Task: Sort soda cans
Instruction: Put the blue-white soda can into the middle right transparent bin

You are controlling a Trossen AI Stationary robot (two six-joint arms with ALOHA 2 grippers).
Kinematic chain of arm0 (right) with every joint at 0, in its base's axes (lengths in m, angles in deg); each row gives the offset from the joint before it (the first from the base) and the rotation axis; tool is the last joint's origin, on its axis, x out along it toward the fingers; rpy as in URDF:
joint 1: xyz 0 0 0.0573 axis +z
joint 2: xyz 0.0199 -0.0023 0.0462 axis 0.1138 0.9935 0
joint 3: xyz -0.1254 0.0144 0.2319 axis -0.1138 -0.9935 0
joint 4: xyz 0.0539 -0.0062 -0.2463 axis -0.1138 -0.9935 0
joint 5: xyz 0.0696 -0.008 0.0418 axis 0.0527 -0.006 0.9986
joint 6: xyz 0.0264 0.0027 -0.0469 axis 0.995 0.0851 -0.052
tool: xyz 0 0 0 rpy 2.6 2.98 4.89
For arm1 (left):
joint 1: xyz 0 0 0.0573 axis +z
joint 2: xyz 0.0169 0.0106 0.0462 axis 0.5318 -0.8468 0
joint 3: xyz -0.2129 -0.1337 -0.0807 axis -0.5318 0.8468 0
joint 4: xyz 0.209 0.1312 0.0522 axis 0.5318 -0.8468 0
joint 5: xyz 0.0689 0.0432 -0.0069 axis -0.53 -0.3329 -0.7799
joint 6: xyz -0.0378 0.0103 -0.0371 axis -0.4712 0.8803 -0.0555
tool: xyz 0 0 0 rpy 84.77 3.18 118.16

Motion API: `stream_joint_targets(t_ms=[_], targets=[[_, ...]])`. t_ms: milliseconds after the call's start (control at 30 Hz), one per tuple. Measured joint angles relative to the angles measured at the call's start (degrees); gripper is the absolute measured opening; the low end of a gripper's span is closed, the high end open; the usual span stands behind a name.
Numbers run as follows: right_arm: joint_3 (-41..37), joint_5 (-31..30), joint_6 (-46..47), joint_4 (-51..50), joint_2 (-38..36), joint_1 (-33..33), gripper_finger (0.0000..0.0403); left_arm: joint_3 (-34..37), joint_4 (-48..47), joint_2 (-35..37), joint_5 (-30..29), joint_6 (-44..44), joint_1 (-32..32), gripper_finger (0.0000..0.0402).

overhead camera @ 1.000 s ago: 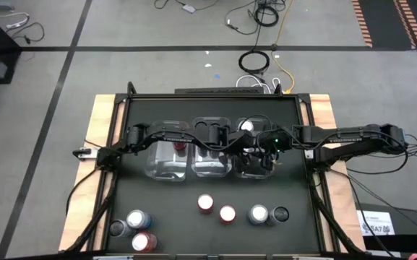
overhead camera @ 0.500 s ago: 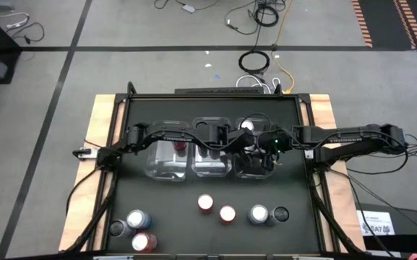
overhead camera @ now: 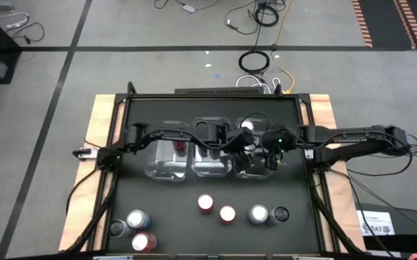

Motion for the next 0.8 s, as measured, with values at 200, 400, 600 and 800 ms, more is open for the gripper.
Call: stream_joint_targets(t_ms=[200,400,600,800], targets=[[0.17,-1.74,0.48,-0.68,-4.23,-0.02,0.0157,0.02,-0.28,0.78,-0.09,1.36,0.75,0.0399],[0.19,-1.66,0.63,-3.17,-7.61,0.0,0.0157,0.0,-0.7,2.03,-0.11,1.44,1.77,0.0399],[0.19,-1.63,3.79,-3.21,-9.77,-0.01,0.0157,0.0,-3.54,3.53,-0.11,1.28,2.41,0.0399],[0.21,-1.58,10.75,-3.57,-11.33,-0.02,0.0157,0.0,-3.42,7.85,0.94,0.85,2.52,0.0399]])
